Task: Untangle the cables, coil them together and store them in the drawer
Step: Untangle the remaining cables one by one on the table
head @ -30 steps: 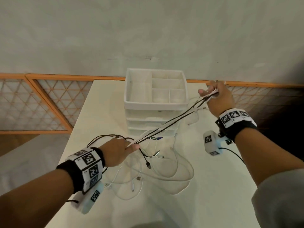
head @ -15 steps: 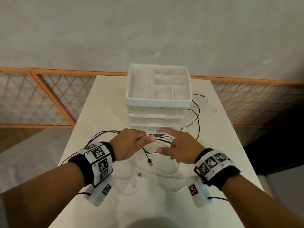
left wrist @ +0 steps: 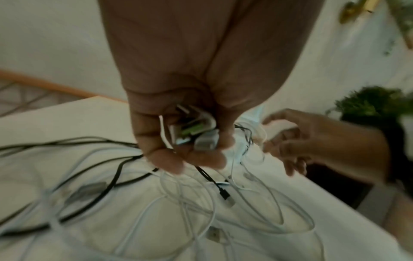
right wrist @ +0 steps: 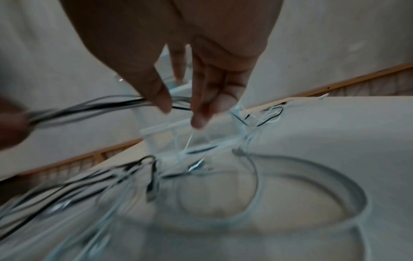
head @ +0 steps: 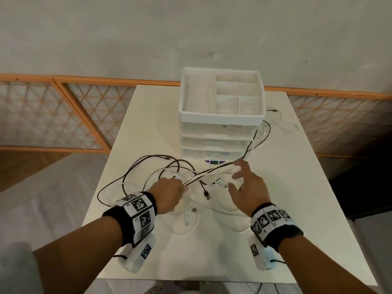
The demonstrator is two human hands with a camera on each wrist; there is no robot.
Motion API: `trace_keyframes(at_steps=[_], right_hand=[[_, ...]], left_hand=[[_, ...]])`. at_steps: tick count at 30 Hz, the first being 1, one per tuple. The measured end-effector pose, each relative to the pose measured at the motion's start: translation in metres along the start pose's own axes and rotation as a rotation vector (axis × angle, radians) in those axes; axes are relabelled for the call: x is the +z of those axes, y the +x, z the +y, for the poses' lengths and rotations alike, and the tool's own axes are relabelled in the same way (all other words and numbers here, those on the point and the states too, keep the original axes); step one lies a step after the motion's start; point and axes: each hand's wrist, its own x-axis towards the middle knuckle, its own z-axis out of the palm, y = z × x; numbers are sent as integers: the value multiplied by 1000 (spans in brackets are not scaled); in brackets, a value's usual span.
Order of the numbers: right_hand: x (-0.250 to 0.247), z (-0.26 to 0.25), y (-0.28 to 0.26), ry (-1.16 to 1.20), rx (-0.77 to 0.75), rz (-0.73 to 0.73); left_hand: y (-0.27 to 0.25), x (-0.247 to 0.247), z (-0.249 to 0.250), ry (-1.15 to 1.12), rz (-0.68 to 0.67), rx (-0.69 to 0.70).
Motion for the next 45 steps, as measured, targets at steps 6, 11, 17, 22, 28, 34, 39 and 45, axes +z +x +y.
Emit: trace_keyframes(at_steps=[6, 11, 17, 22, 28, 34, 39, 45], right_hand=[[51, -13, -14, -106, 139, -359], [43, -32, 4, -201, 121, -232], [-56, -91, 10, 112, -347, 104], [-129, -110, 18, 245, -319, 430], [-181, -72, 28, 316, -97, 845], [-176, -38, 33, 147, 277, 658], [-159, -26, 41, 127, 442, 415], [-170, -23, 74, 122, 368, 406]], left_hand=[[-6, -5, -4, -156, 117, 174], [-5, -14, 0, -154, 291, 191], [-3, -35, 30, -587, 352, 284], [2, -24, 38, -623, 241, 252], [3, -26, 10, -455, 224, 182], [-7, -41, 19, -594, 240, 149], [-21, -66, 48, -713, 251, 230], [-14, -75, 49, -450, 340, 118]])
